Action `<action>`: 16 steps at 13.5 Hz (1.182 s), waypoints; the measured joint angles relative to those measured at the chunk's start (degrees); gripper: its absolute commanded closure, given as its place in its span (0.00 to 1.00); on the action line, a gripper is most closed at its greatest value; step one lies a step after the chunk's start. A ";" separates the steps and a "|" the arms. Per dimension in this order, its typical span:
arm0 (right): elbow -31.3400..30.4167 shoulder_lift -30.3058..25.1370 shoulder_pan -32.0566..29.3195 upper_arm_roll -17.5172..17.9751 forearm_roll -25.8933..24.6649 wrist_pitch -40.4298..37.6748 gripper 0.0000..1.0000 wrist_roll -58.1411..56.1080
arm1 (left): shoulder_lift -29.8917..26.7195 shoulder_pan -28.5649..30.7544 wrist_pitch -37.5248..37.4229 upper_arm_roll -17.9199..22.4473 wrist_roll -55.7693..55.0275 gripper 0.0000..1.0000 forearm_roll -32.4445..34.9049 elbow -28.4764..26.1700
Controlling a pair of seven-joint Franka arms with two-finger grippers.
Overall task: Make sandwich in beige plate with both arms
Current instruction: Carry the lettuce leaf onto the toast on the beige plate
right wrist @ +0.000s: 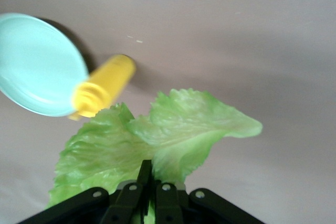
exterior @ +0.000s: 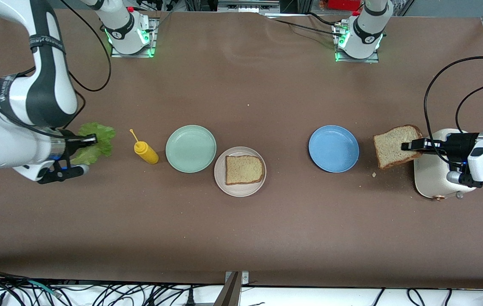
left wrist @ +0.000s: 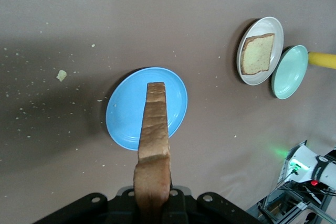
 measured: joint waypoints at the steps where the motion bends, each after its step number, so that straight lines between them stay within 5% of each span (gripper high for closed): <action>1: 0.03 0.05 1.24 1.10 1.05 -0.02 1.00 4.89 | 0.00 0.14 -0.01 0.00 0.00 1.00 -0.11 0.00; 6: 0.06 0.79 6.59 6.73 5.21 6.03 1.00 23.22 | 0.00 0.27 -0.05 0.00 0.00 1.00 -0.15 0.01; 10: 0.04 3.60 12.43 7.31 10.04 14.58 1.00 33.51 | 0.00 0.27 -0.07 -0.03 0.00 1.00 -0.15 0.01; 16: -0.08 11.02 19.79 7.38 10.68 31.75 1.00 45.18 | 0.07 0.26 -0.18 -0.05 0.00 1.00 -0.15 0.01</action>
